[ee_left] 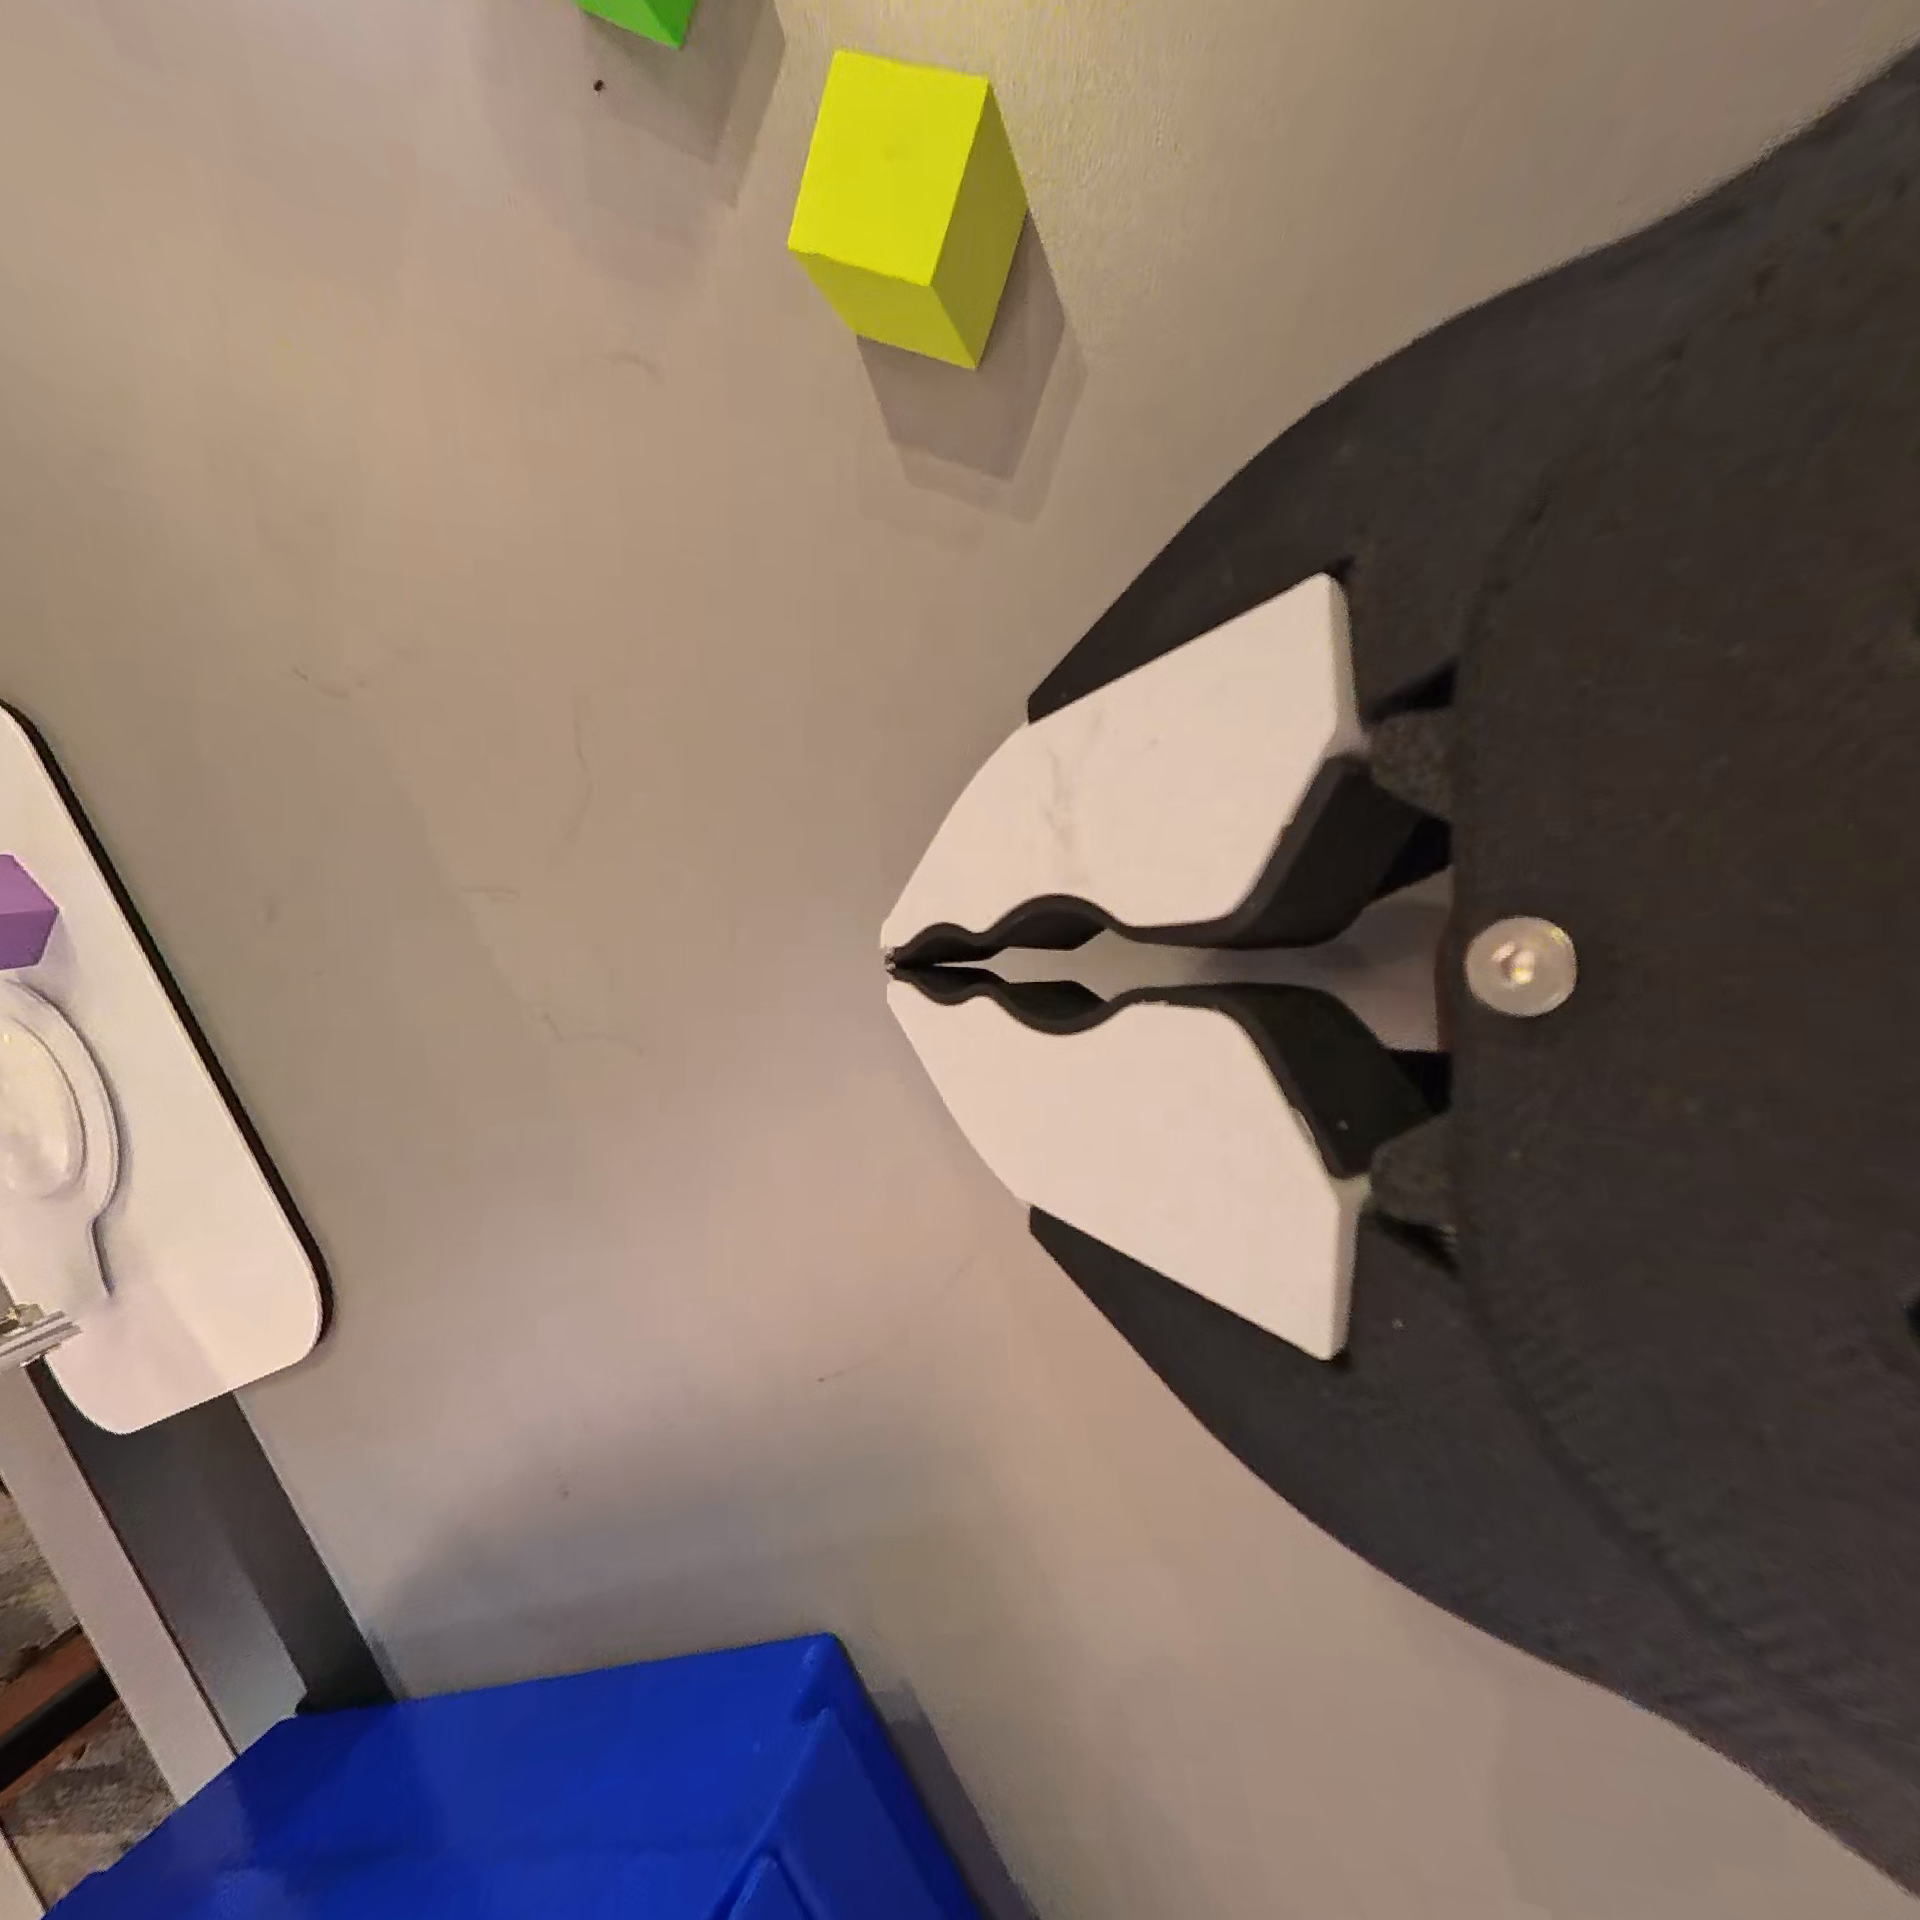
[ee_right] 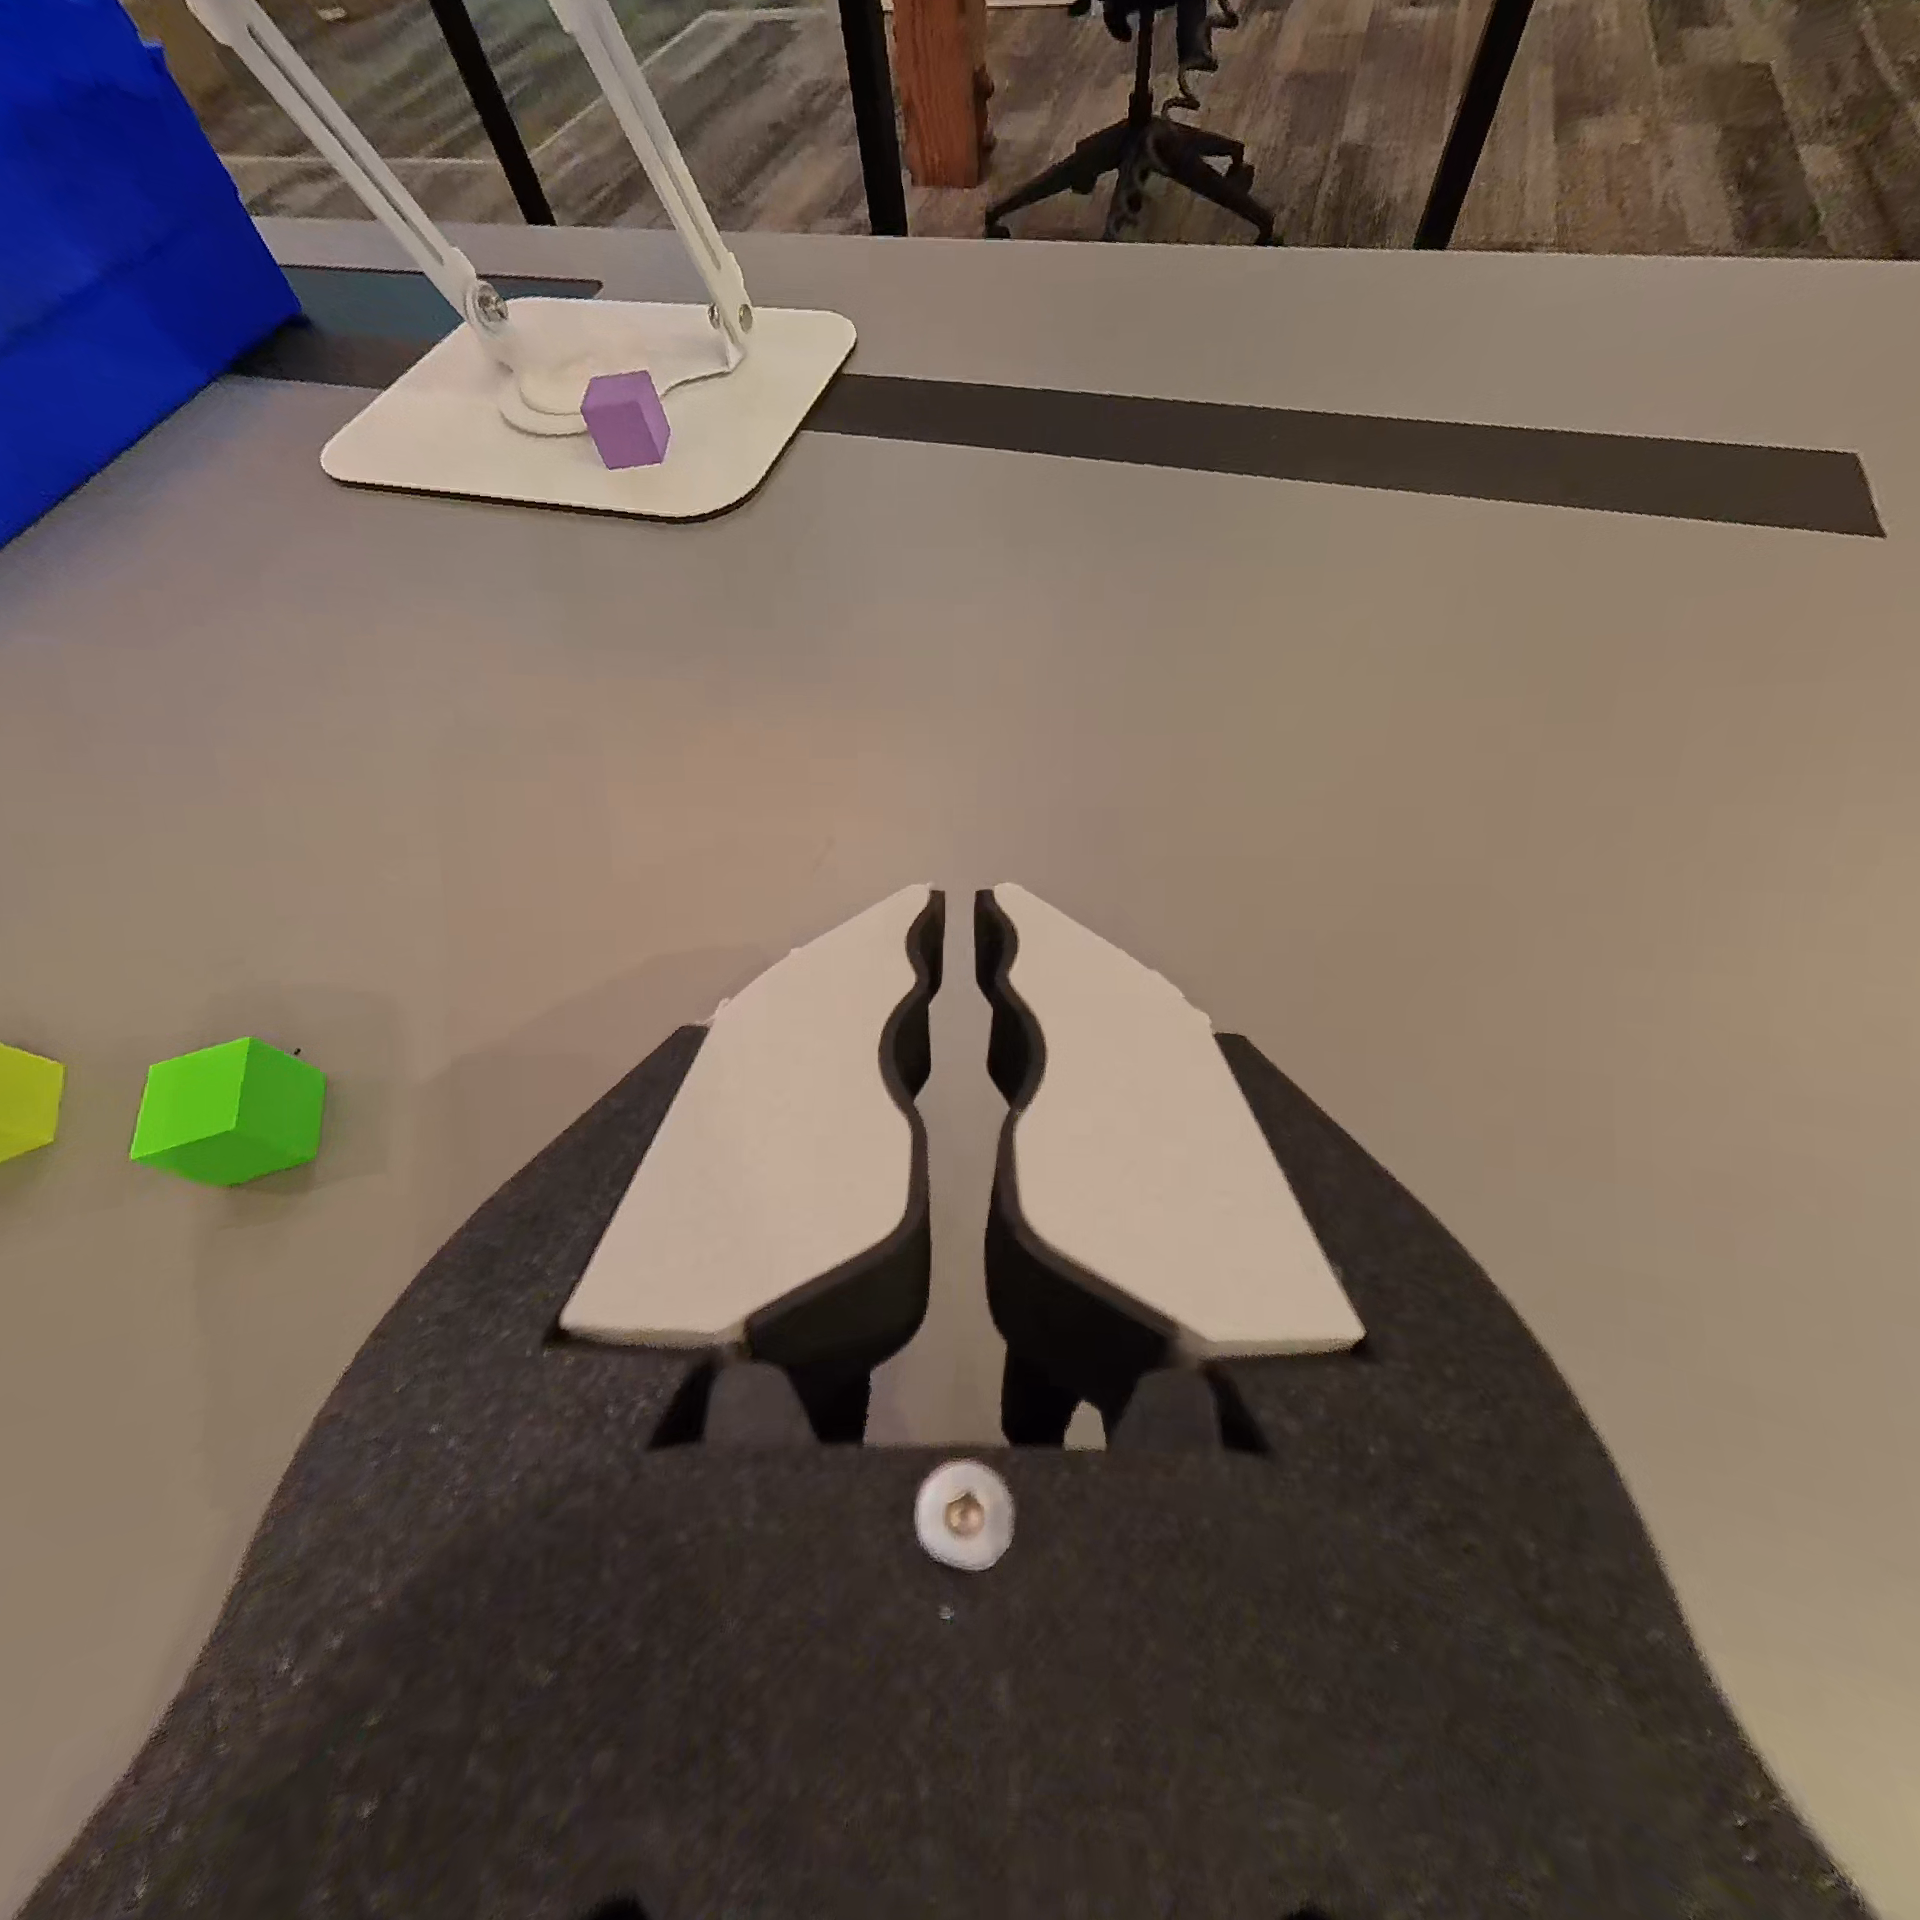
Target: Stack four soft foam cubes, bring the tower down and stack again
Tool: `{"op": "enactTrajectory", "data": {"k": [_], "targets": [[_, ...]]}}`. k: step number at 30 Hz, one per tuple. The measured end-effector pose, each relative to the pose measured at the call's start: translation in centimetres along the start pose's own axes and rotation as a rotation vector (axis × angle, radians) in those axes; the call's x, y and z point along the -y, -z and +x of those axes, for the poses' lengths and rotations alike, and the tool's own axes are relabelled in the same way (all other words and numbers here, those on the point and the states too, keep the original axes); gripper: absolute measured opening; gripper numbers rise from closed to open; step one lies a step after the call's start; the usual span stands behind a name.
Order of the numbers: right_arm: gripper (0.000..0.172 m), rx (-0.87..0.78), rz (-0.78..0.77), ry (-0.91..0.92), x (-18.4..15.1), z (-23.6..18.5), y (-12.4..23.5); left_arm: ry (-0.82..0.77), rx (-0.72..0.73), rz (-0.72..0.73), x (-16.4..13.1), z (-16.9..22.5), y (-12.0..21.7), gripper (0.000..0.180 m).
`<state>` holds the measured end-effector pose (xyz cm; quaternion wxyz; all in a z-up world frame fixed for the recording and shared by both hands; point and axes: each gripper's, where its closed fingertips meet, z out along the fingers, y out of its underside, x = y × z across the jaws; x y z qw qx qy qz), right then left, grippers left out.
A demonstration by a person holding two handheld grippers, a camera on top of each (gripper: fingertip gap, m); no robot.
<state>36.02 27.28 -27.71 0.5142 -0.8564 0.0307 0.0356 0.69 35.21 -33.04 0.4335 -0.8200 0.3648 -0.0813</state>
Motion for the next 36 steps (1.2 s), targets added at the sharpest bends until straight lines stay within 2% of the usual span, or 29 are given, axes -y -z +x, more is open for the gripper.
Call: {"op": "enactTrajectory", "data": {"k": [9, 14, 17, 18, 20, 24, 28, 32, 36], "targets": [[0.009, 0.038, 0.006, 0.031, 0.2, -0.9, -0.3, -0.031, 0.001, -0.009, -0.1, 0.3, -0.1, 0.0], [0.01, 0.046, 0.004, 0.022, 0.0, -0.8, -0.4, -0.031, -0.042, 0.035, 1.3, 0.4, -0.7, 0.0], [0.011, 0.05, -0.002, 0.017, -0.2, -0.7, -0.5, -0.079, -0.075, 0.067, 3.4, 0.7, -1.8, 0.013], [0.011, 0.051, -0.005, 0.016, -0.4, -0.6, -0.7, -0.099, -0.08, 0.106, 4.8, 0.9, -2.1, 0.022], [0.013, 0.047, -0.02, 0.014, -0.8, -0.3, -0.9, -0.152, -0.112, 0.163, 7.8, 1.4, -2.9, 0.026], [0.014, 0.047, -0.041, -0.003, -1.7, 0.3, -1.4, -0.364, -0.152, 0.192, 12.4, 2.7, -6.5, 0.038], [0.015, 0.053, -0.068, -0.017, -2.7, 0.8, -1.9, -0.467, -0.187, 0.163, 15.1, 3.1, -11.6, 0.049], [0.017, 0.053, -0.103, -0.002, -3.3, 1.2, -2.1, -0.636, -0.157, 0.092, 16.0, 2.3, -16.5, 0.058], [0.017, 0.076, -0.138, 0.018, -3.8, 0.8, -2.4, -0.697, -0.182, 0.016, 16.7, 2.1, -19.8, 0.065]]}}
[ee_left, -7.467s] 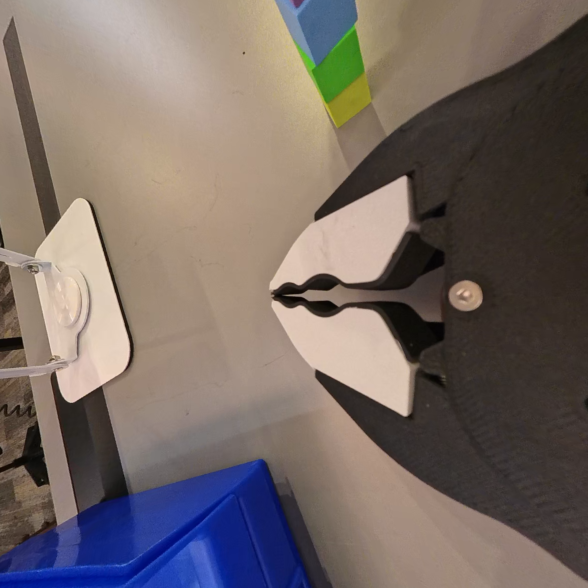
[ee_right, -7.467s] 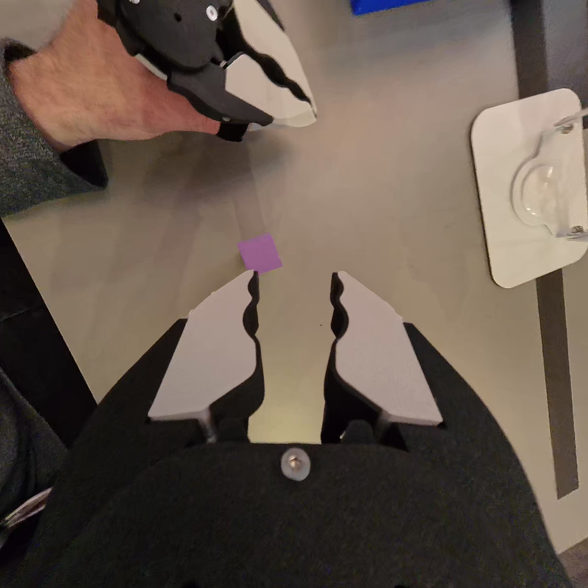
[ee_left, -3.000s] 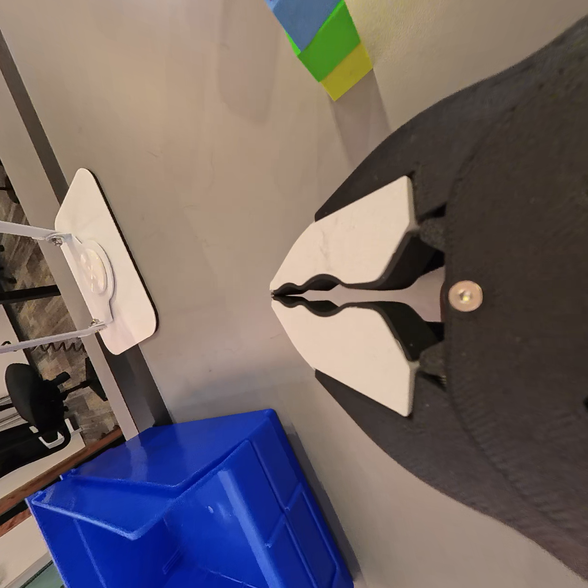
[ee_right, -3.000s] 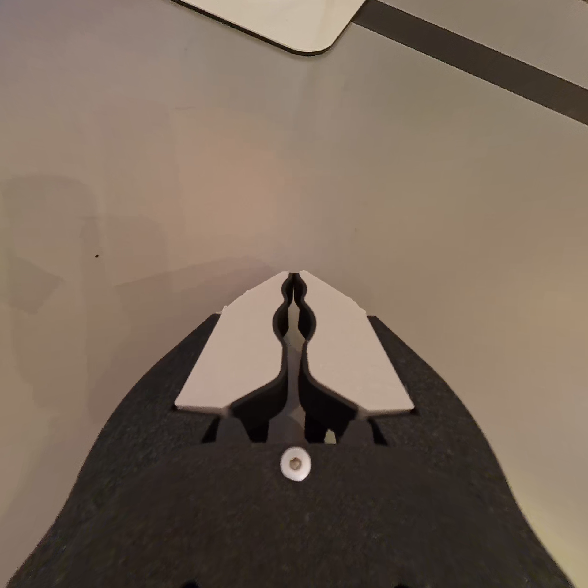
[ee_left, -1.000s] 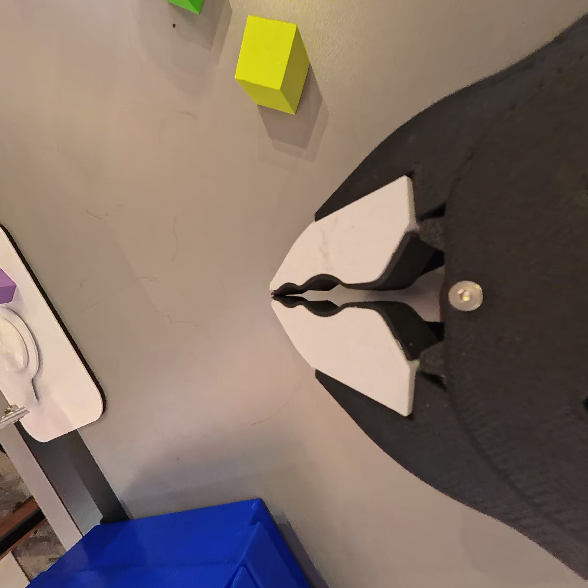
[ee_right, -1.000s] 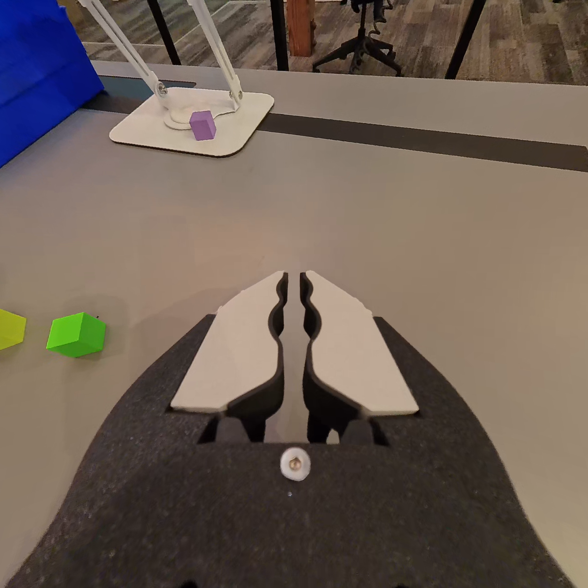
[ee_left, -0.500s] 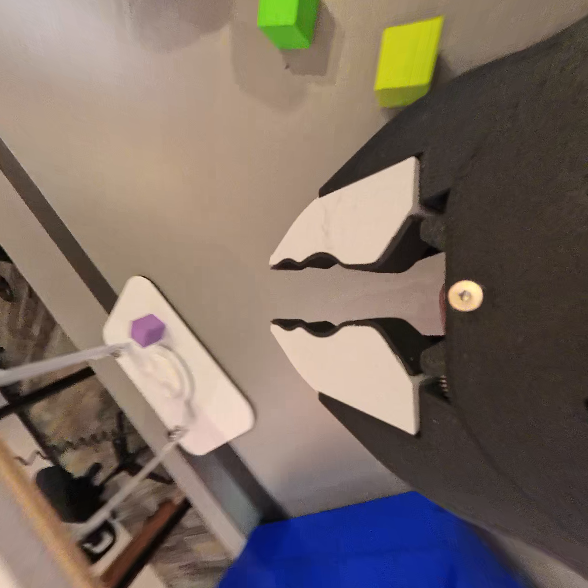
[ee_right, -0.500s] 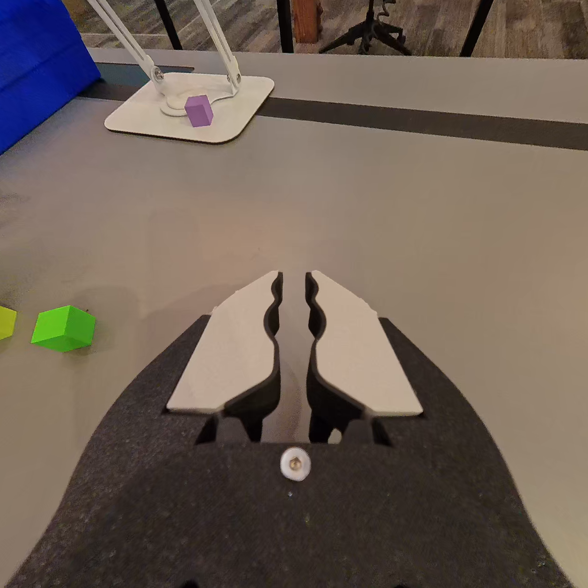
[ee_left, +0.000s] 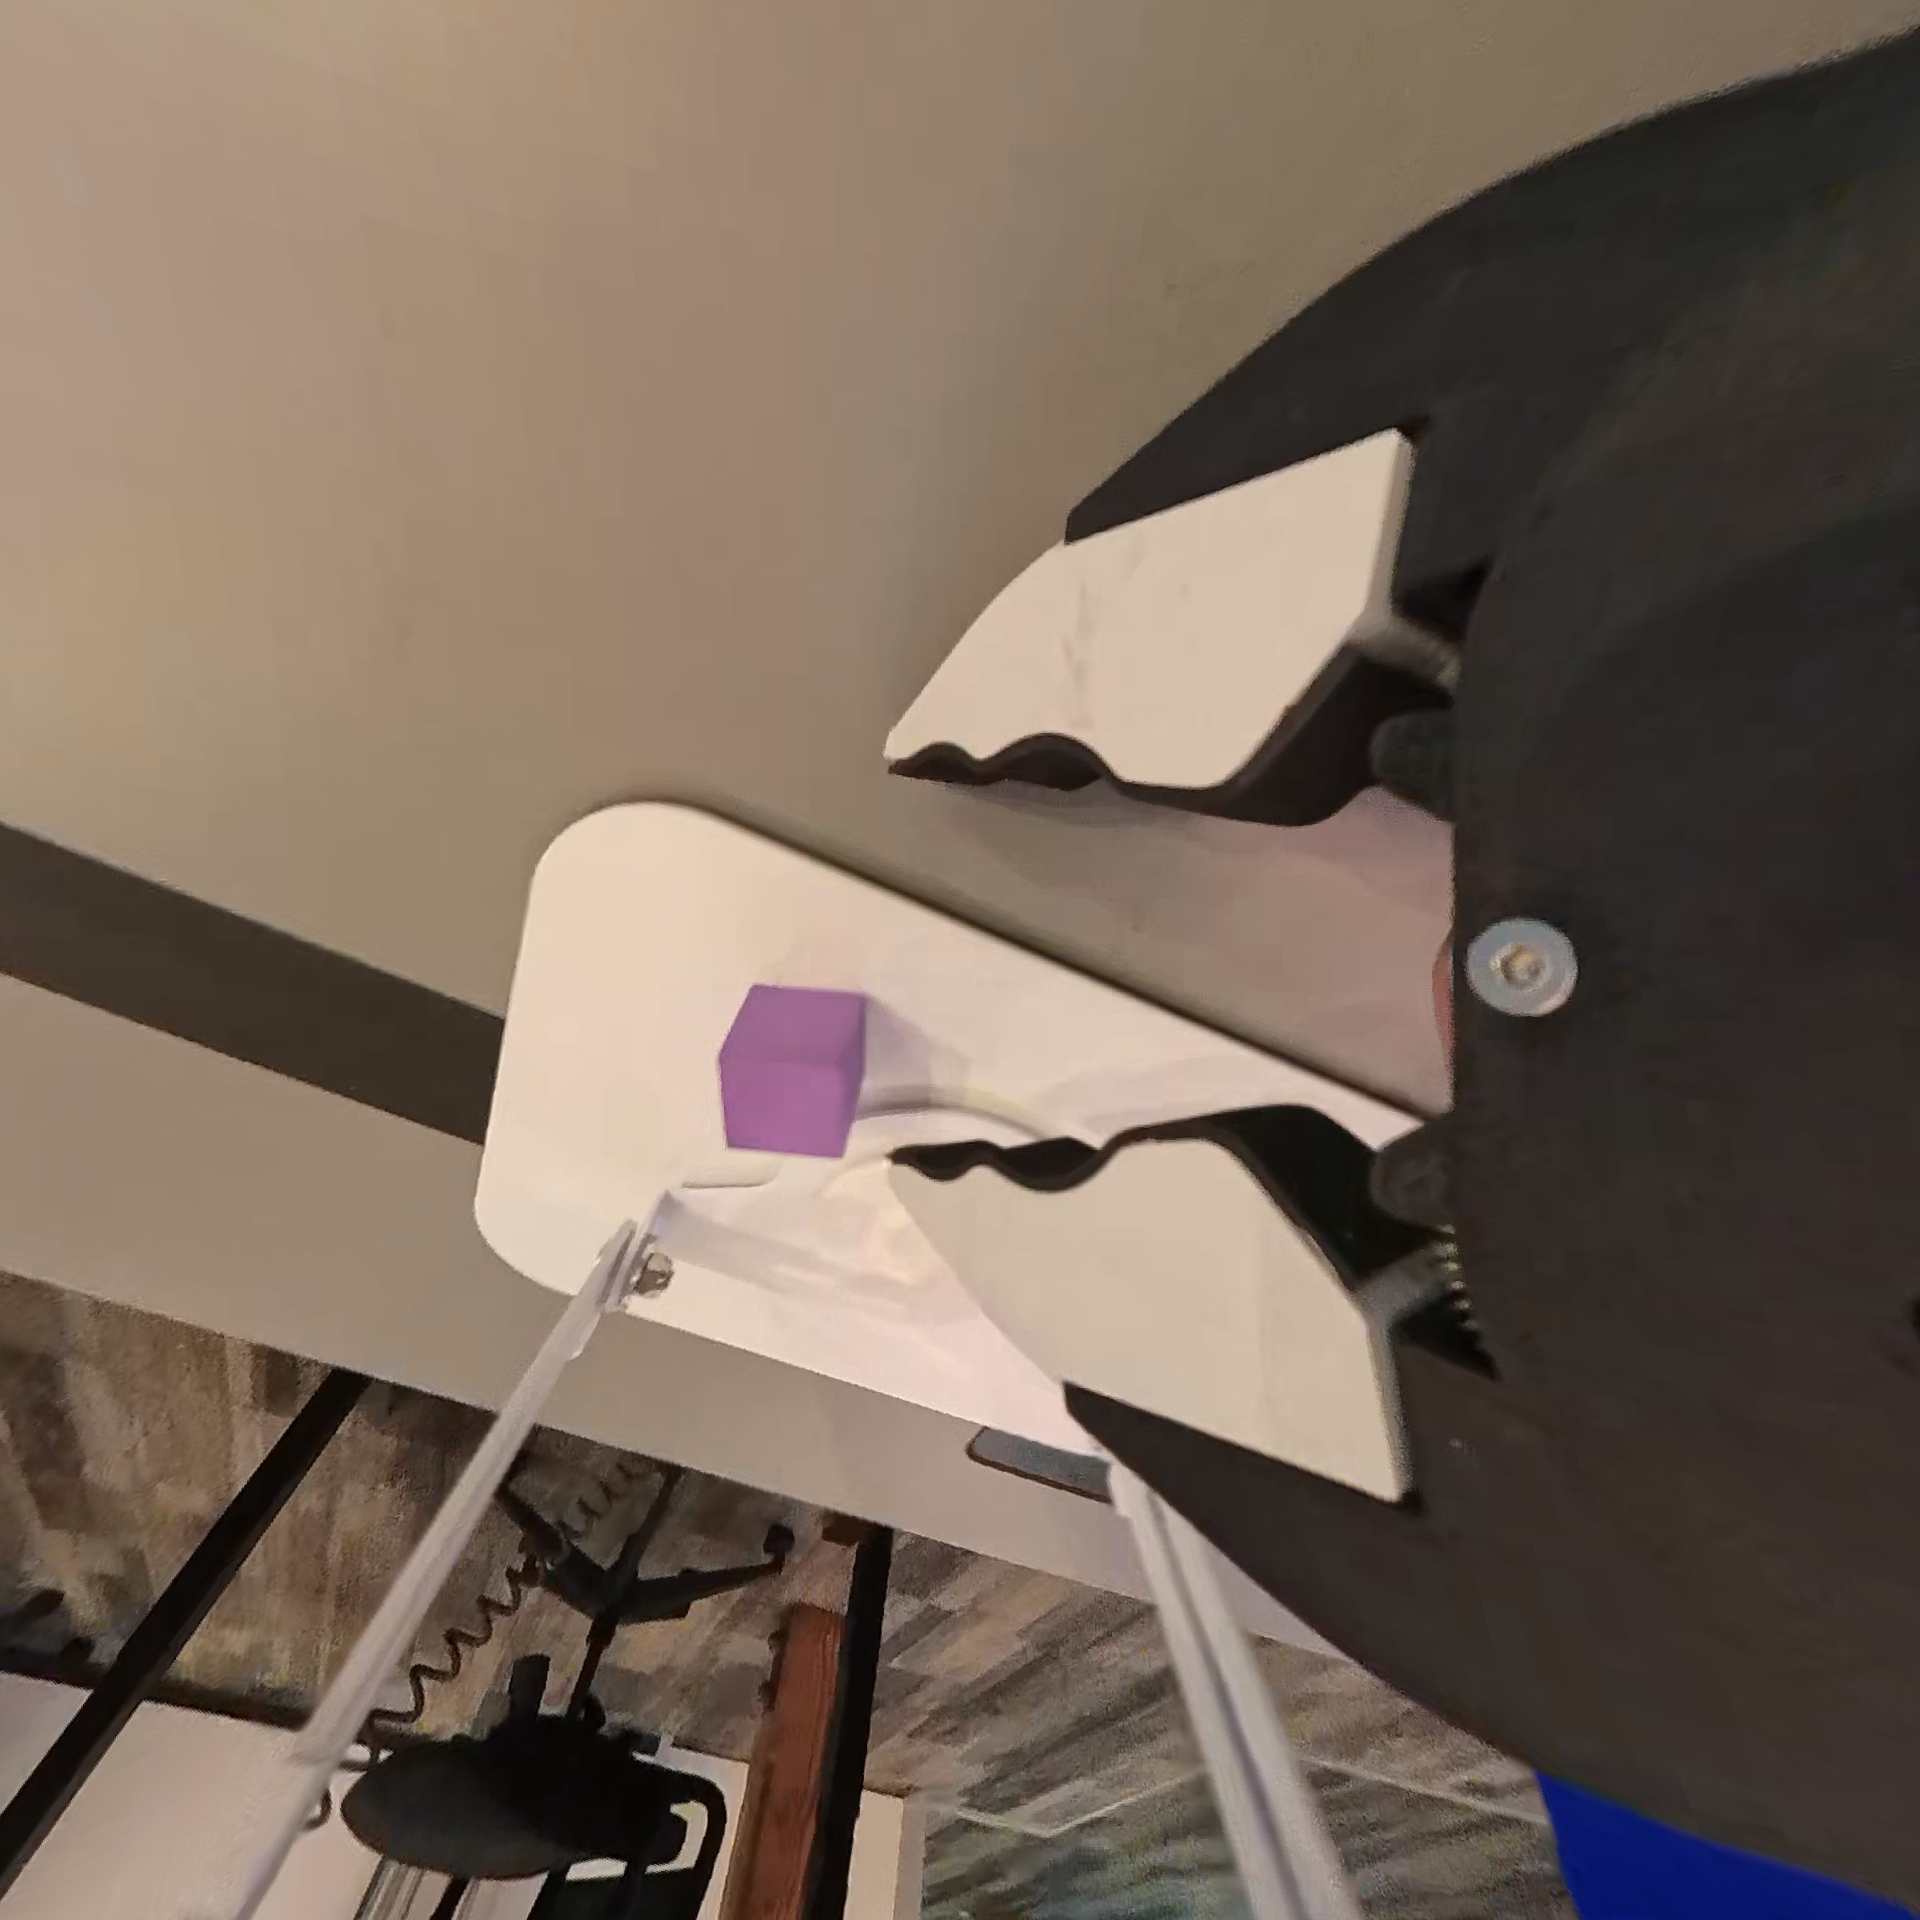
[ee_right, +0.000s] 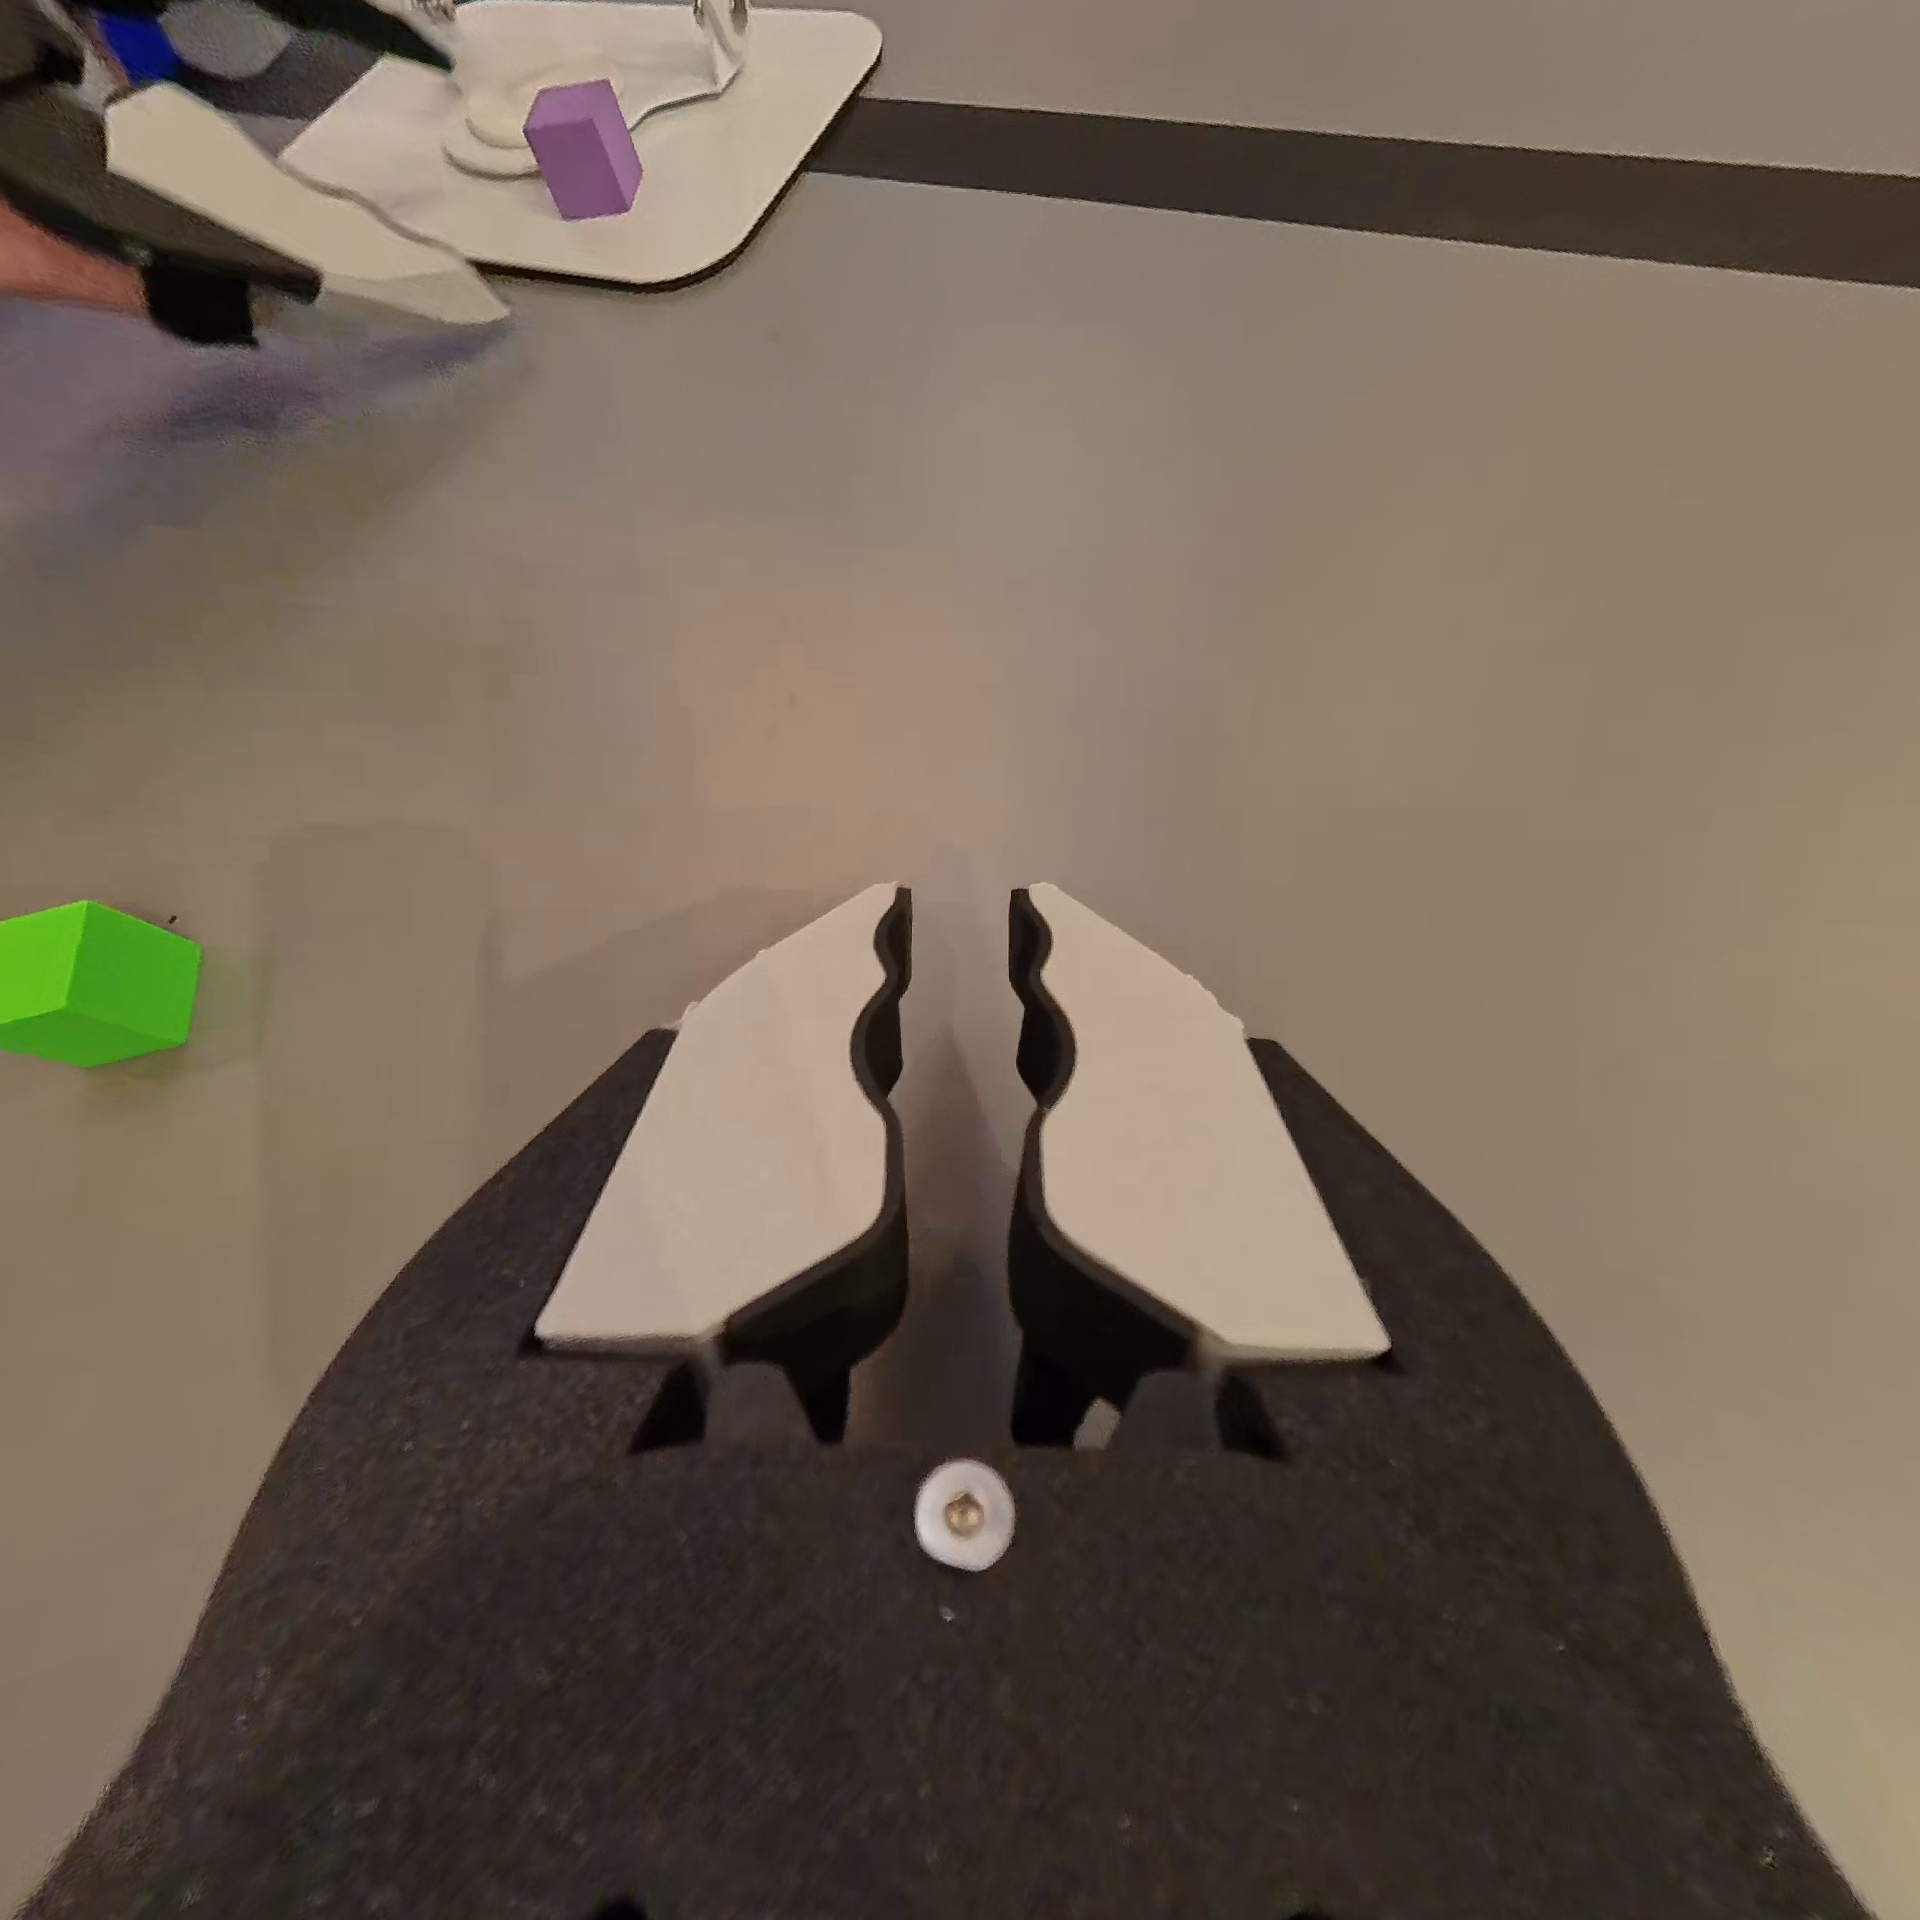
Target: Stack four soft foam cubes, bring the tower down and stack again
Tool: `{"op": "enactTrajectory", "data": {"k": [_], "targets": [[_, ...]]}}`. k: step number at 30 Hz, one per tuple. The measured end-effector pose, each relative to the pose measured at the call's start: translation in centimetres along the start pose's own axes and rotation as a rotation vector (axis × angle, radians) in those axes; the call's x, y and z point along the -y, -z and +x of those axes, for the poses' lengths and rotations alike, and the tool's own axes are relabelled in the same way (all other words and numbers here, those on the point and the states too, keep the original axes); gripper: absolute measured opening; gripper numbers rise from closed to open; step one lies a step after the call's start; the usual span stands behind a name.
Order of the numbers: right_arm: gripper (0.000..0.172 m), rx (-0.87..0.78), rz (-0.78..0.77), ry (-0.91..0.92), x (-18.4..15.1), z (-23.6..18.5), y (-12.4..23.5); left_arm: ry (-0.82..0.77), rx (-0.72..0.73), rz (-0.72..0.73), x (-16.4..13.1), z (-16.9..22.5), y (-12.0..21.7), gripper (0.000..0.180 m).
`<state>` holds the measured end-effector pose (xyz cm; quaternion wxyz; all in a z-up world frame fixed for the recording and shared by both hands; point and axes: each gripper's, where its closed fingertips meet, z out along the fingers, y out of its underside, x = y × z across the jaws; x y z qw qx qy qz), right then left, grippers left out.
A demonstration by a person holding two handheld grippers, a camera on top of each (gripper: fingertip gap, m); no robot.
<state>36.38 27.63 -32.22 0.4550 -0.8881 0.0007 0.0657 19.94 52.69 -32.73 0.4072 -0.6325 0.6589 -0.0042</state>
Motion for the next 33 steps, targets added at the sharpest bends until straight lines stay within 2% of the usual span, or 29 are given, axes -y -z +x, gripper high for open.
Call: {"op": "enactTrajectory", "data": {"k": [6, 10, 13, 17, 20, 24, 27, 29, 33], "targets": [[0.017, 0.013, -0.058, 0.032, -0.7, -0.5, -0.6, 0.11, -0.072, 0.004, 0.6, -2.0, -2.7, 0.063], [0.017, 0.024, -0.073, 0.036, -0.9, -0.7, -0.7, 0.134, -0.108, 0.02, 0.8, -2.1, -3.6, 0.047], [0.017, 0.028, -0.078, 0.037, -1.0, -0.7, -0.8, 0.155, -0.105, 0.021, 0.6, -2.2, -3.9, 0.033], [0.017, 0.027, -0.082, 0.043, -1.0, -0.7, -0.8, 0.13, -0.09, 0.042, 0.9, -1.6, -2.8, 0.032], [0.017, 0.028, -0.082, 0.051, -1.0, -0.8, -0.8, 0.157, -0.078, 0.099, 2.1, -0.8, 0.9, 0.031], [0.017, 0.029, -0.086, 0.058, -1.1, -0.9, -0.8, 0.155, -0.088, 0.208, 3.2, 2.1, 9.0, 0.031], [0.017, 0.033, -0.088, 0.069, -1.1, -1.1, -0.8, 0.144, -0.147, 0.26, 2.0, 5.6, 14.3, 0.031], [0.018, 0.032, -0.092, 0.079, -1.2, -1.2, -0.8, 0.169, -0.168, 0.231, 0.2, 7.9, 16.8, 0.031], [0.018, 0.029, -0.113, 0.097, -1.5, -1.4, -1.0, 0.348, -0.188, 0.217, -2.2, 12.4, 20.2, 0.031]]}}
